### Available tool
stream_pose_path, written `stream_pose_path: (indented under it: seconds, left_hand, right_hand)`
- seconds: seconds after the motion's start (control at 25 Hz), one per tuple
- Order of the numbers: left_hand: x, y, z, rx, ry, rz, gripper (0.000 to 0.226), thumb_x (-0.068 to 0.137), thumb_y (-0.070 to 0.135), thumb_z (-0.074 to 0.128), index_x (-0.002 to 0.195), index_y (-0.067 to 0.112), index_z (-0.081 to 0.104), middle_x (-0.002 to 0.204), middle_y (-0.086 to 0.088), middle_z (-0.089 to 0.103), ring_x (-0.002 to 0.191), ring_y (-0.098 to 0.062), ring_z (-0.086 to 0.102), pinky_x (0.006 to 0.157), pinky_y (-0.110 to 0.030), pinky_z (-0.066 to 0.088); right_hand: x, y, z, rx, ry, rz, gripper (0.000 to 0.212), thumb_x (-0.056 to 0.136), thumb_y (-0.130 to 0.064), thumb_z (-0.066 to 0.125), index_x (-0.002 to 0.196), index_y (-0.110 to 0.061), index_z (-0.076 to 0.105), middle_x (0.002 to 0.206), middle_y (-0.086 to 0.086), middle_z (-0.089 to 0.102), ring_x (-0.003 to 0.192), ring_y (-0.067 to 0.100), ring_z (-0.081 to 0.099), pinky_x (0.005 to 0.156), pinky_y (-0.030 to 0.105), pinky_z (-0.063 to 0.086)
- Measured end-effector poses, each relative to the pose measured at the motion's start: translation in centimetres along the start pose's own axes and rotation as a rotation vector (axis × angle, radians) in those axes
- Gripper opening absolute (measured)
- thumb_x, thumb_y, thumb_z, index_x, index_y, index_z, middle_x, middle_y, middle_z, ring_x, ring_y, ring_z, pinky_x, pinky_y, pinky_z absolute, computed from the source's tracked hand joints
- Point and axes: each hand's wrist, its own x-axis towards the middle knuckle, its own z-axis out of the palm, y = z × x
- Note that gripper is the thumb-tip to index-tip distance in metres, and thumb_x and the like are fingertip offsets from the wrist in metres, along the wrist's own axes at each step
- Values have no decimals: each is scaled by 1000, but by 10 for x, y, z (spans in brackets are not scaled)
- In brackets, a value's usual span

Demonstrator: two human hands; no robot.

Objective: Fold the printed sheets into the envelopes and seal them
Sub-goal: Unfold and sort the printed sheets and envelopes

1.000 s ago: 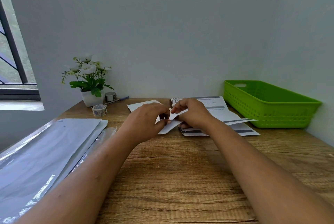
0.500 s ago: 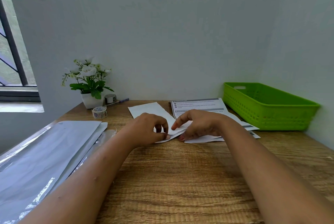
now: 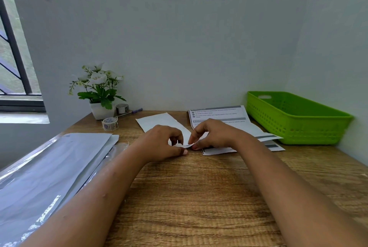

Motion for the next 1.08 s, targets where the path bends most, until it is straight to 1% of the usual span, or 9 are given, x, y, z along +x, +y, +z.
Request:
stream_pose_path:
  seconds: [0.12,0.24,0.32,0.52,0.64,0.76,0.88,1.0,1.08]
  left_hand:
    - [0,1,1,-20,-22,7,24,80,50,66,93,30,63,87,14,58,79,-3,51,69,-21,42]
    - [1,1,1,-48,-22,2,18,80,46,68,87,30,63,84,14,58,77,-3,51,68,-20,42]
    - [1,0,1,-52,-8,1,14,82,41,67,86,29,62,83,14,57,76,-3,50,66,-17,40]
    - [1,0,1,-17,130,5,5,91,28,58,88,24,58,81,12,53,72,-2,46,60,-13,32]
    - [1,-1,0,-38,240,-21,5,95,25,52,91,22,54,83,8,52,71,-4,44,58,-16,31]
    - [0,-2,1,-25,259,-33,7,97,24,46,93,20,50,84,4,52,75,-13,48,59,-23,32]
    - [1,-4,2,-6,245,-25,7,97,22,43,92,21,47,86,2,53,80,-17,48,63,-27,32]
    - [1,-4,2,22,231,-24,8,98,24,42,91,23,46,87,3,53,80,-15,47,65,-27,32]
    - [1,-3,4,39,213,-23,8,97,24,42,91,24,46,88,4,53,81,-15,48,67,-27,34]
  right_hand:
    - [0,0,1,-26,-49,0,18,76,-22,79,93,-26,74,102,-1,71,100,10,60,81,24,46]
    - [2,1,1,-12,-52,4,14,79,-14,76,93,-19,74,87,0,70,76,4,60,65,16,46]
    - [2,2,1,18,-36,17,14,81,-10,74,94,-15,73,82,-2,67,69,2,60,61,13,49]
    - [0,-2,0,-41,181,-44,30,72,-16,81,94,-25,63,87,-9,57,68,-2,49,62,17,39]
    - [-1,-9,-1,45,269,-155,24,71,-14,81,86,-21,65,78,-10,60,62,-5,51,63,19,37]
    - [0,-16,7,-38,164,-155,20,75,-18,79,94,-21,74,93,-15,65,79,-7,54,71,17,39]
    - [5,-16,14,-83,103,-149,29,80,-33,74,109,-32,72,122,-9,63,111,9,54,93,28,43]
    - [4,-18,13,-150,50,-128,28,91,-37,59,118,-33,67,129,-5,60,108,13,54,86,28,43]
    - [5,-19,16,-221,-12,-119,28,95,-35,54,120,-30,66,126,-1,61,107,15,54,89,32,44]
